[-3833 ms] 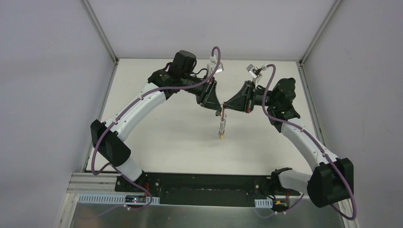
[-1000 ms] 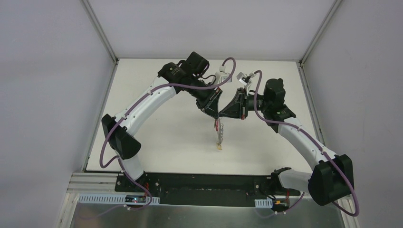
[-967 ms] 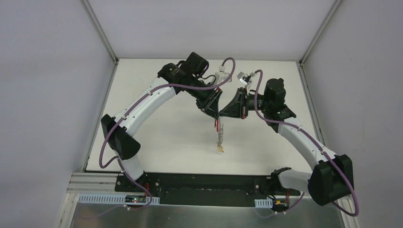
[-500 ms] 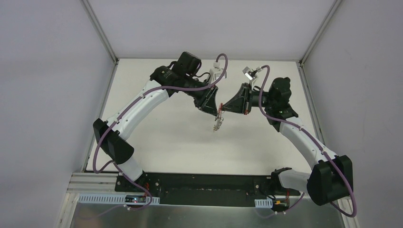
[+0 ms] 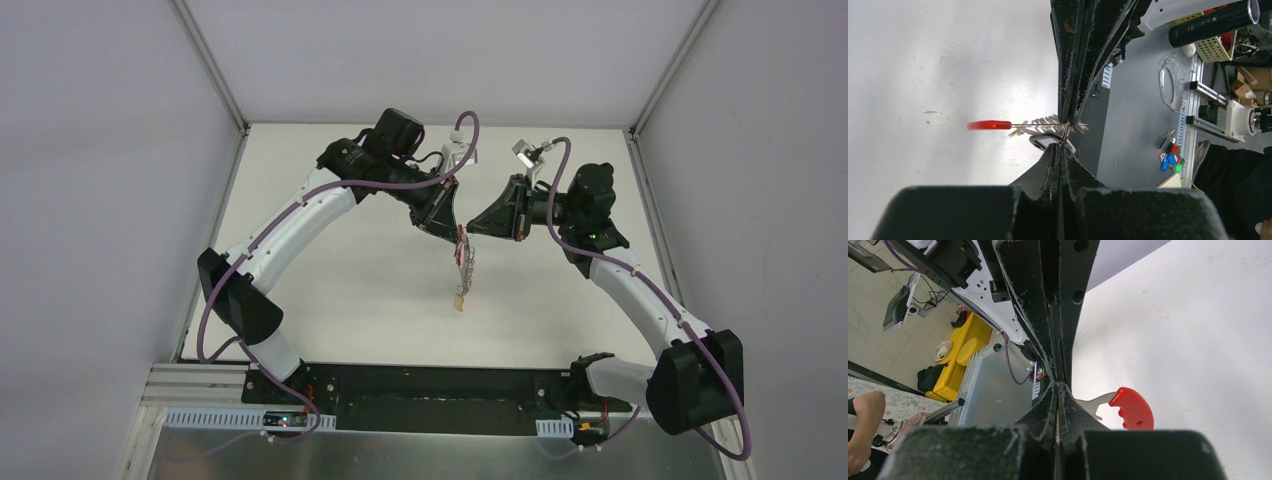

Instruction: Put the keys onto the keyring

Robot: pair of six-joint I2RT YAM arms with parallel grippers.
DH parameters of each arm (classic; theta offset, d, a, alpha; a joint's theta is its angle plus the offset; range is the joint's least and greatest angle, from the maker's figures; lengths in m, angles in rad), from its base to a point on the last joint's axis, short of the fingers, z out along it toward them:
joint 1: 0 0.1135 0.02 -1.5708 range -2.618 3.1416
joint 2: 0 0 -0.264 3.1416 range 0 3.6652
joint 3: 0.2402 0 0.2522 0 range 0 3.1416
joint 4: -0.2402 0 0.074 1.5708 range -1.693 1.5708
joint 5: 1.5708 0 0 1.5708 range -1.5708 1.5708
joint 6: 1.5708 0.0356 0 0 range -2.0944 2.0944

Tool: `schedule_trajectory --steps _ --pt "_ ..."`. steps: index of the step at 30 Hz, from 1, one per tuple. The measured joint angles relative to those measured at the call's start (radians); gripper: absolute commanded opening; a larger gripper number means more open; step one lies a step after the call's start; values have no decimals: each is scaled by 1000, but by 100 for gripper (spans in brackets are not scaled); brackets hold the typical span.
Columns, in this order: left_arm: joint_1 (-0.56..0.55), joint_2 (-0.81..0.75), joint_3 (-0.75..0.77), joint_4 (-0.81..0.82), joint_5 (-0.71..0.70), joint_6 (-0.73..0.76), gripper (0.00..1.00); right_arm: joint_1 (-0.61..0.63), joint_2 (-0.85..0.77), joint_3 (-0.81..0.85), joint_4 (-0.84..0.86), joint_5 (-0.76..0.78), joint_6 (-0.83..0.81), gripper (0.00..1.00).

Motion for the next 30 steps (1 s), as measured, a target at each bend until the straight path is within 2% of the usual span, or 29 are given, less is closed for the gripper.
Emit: schedule_trajectory --steps 24,30 --pt "0 33 -16 50 78 -50 0 -13 0 0 43 -5 45 0" --pt "6 33 -16 49 77 -51 21 -19 0 -1 52 -4 45 0"
